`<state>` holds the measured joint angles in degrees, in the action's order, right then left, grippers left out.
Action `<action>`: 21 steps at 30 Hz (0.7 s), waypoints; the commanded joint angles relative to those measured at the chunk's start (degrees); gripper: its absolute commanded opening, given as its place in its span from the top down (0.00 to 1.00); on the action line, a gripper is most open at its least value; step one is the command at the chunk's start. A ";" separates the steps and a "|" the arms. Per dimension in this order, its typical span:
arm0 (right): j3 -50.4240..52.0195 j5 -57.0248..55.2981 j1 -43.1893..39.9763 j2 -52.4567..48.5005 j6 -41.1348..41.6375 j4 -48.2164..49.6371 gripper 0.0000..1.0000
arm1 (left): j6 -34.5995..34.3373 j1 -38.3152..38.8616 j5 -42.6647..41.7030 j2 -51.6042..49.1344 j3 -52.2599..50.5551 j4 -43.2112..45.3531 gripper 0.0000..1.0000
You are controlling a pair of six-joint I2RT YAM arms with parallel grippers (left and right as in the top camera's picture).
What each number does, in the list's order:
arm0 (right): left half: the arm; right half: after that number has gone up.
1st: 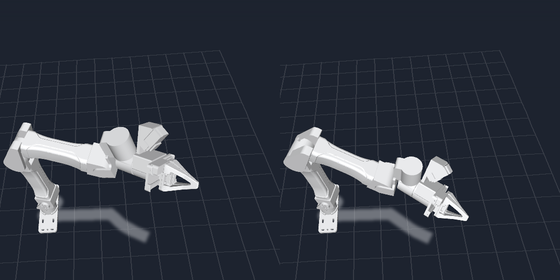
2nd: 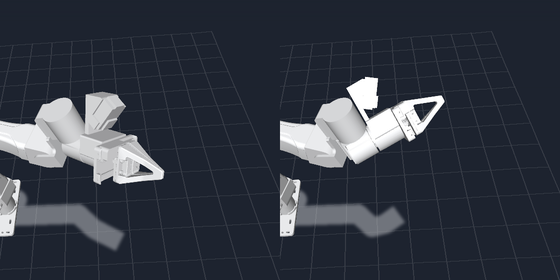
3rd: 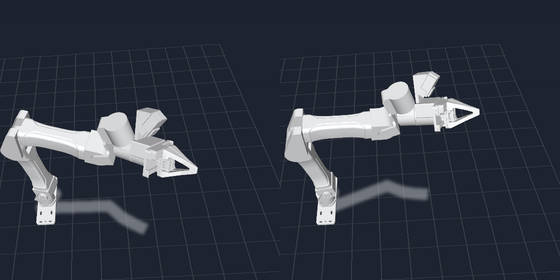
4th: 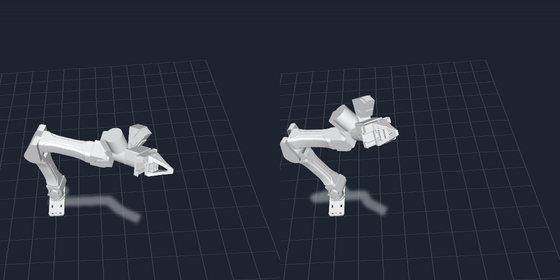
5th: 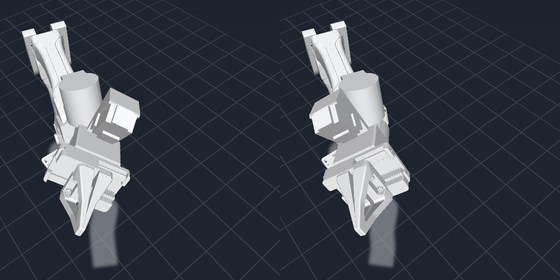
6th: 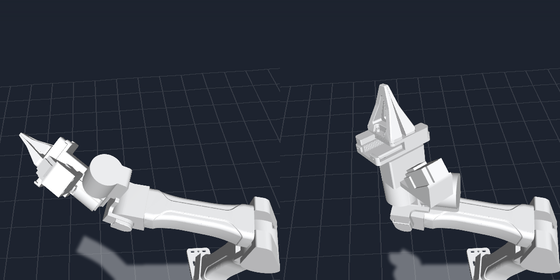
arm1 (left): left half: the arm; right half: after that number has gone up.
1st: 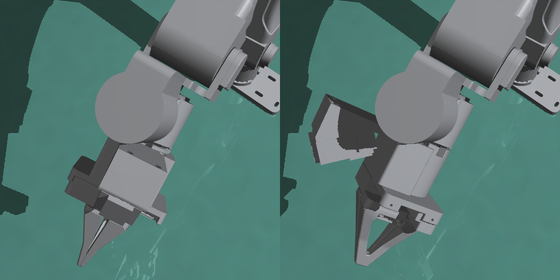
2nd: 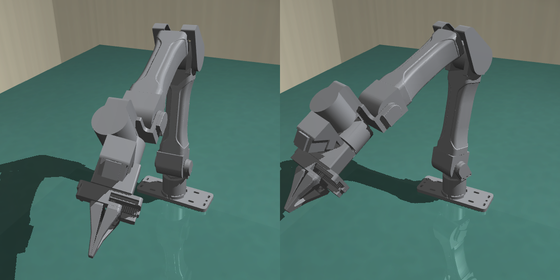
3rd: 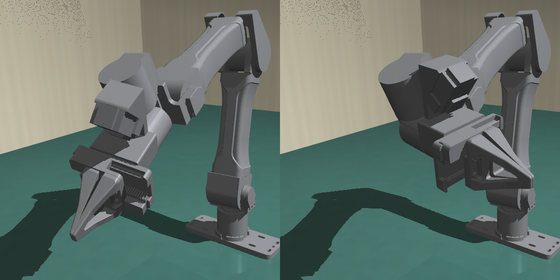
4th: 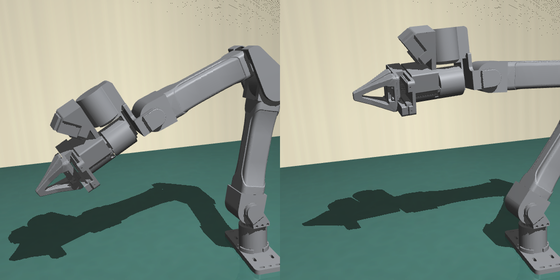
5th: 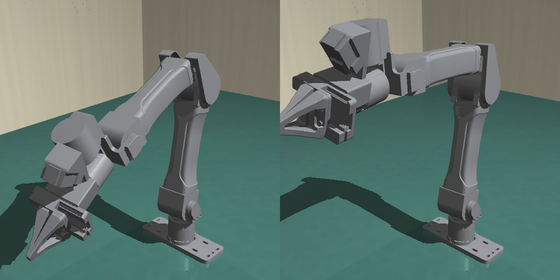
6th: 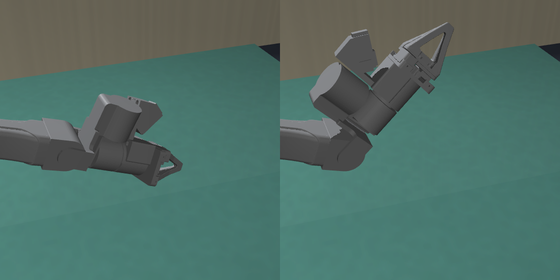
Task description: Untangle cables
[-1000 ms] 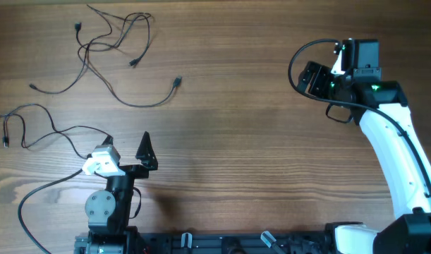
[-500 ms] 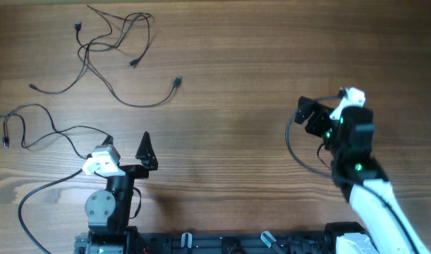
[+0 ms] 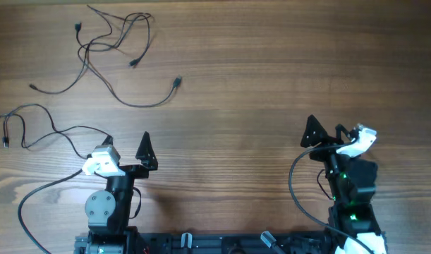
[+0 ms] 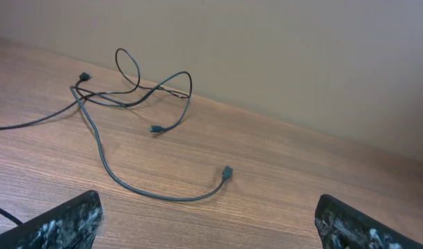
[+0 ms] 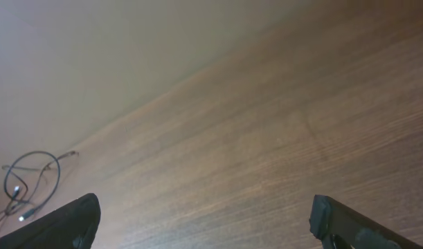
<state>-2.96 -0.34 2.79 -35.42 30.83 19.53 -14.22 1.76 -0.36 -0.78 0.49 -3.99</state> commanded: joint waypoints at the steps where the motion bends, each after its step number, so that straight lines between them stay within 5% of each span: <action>1: 2.67 -2.51 -0.09 6.43 -1.33 -2.01 0.00 | 0.33 -0.13 -0.70 0.50 -0.15 -0.39 0.00; 12: 2.67 -3.91 -0.09 26.95 -21.27 -18.64 0.00 | 0.33 -0.13 -0.70 0.50 -0.15 -0.39 0.00; 21: 2.67 -3.96 -0.31 35.23 -34.77 -18.80 0.00 | 0.33 -0.13 -0.70 0.50 -0.15 -0.39 0.00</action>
<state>-0.38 -3.09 2.79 -1.76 0.32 0.58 -14.24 1.76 -0.38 -0.80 0.49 -3.97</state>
